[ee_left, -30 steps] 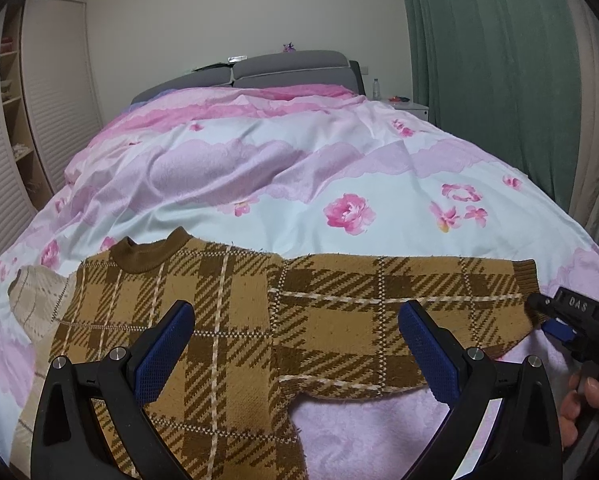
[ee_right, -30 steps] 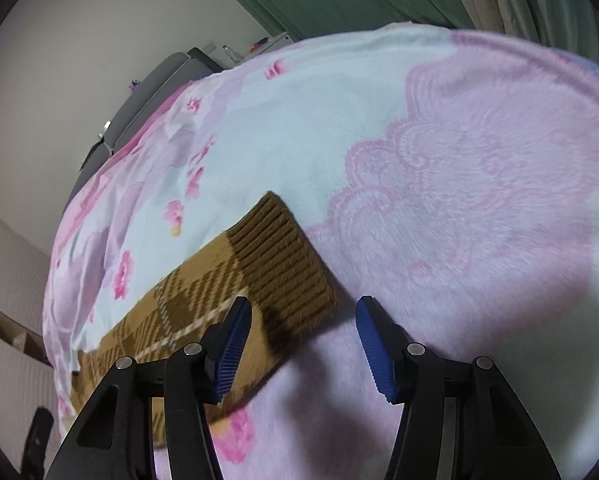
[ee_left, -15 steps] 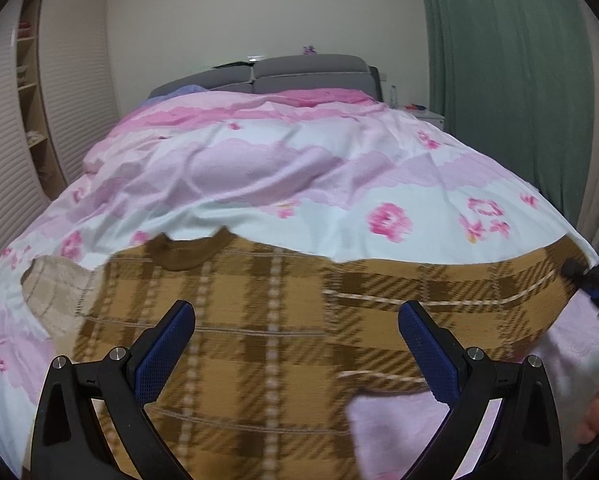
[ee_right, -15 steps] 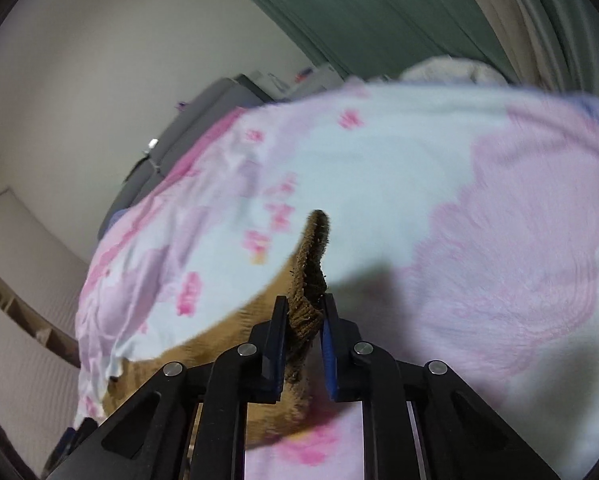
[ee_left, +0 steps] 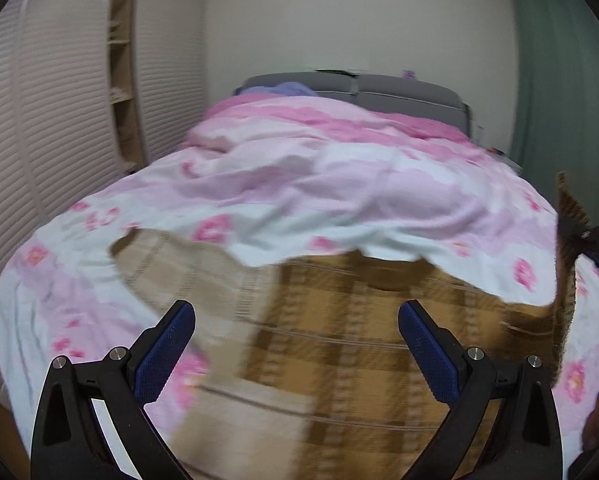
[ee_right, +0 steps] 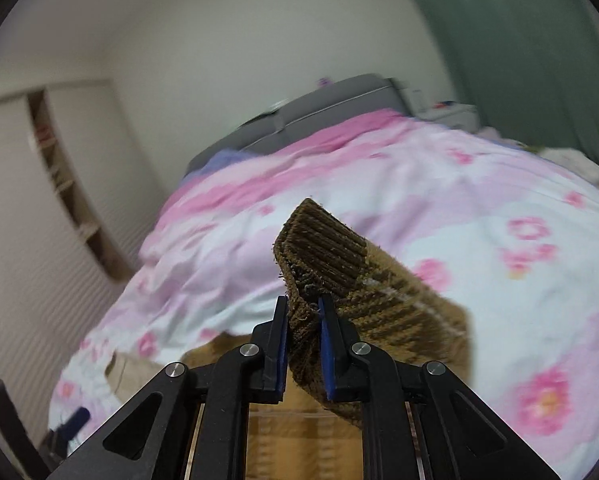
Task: Fold small clothes
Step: 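Lift the dark sleeve with the right gripper and fold it across the sweater body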
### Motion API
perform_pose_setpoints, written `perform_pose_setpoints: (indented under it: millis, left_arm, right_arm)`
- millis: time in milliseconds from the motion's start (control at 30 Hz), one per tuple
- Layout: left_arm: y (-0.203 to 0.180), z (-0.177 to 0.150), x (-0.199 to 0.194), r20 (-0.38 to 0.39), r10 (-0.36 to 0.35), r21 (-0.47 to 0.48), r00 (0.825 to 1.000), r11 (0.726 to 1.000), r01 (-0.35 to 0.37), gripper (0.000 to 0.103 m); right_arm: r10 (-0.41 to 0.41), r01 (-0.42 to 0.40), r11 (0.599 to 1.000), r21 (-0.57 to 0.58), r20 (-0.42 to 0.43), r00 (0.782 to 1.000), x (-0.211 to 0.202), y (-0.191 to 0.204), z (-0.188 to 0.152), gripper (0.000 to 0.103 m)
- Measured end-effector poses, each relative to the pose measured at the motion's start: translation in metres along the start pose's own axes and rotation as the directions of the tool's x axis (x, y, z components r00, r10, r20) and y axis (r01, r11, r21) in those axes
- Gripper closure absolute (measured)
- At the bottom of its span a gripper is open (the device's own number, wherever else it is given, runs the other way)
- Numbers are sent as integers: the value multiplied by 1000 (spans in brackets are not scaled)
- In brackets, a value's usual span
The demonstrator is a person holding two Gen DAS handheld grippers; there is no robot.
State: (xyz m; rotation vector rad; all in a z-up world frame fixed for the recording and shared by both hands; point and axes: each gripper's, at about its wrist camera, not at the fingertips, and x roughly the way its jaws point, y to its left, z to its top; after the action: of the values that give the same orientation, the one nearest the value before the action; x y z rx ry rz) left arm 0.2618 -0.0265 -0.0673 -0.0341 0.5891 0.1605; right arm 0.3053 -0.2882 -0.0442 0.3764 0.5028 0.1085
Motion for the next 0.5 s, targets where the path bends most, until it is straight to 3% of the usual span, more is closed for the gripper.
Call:
perform_pose_setpoints:
  millis: [133, 300, 500]
  left_arm:
    - [64, -1, 14, -33, 44, -61, 999, 997, -46, 0]
    - [120, -15, 32, -79, 102, -101, 992, 989, -110, 0]
    - [151, -32, 46, -124, 111, -108, 986, 986, -125, 0]
  right_arm:
    - [-21, 8, 991, -136, -92, 996, 59, 72, -33, 88]
    - [-60, -3, 960, -280, -217, 974, 115, 131, -92, 88]
    - [-102, -26, 922, -386, -309, 945, 151, 176, -149, 88]
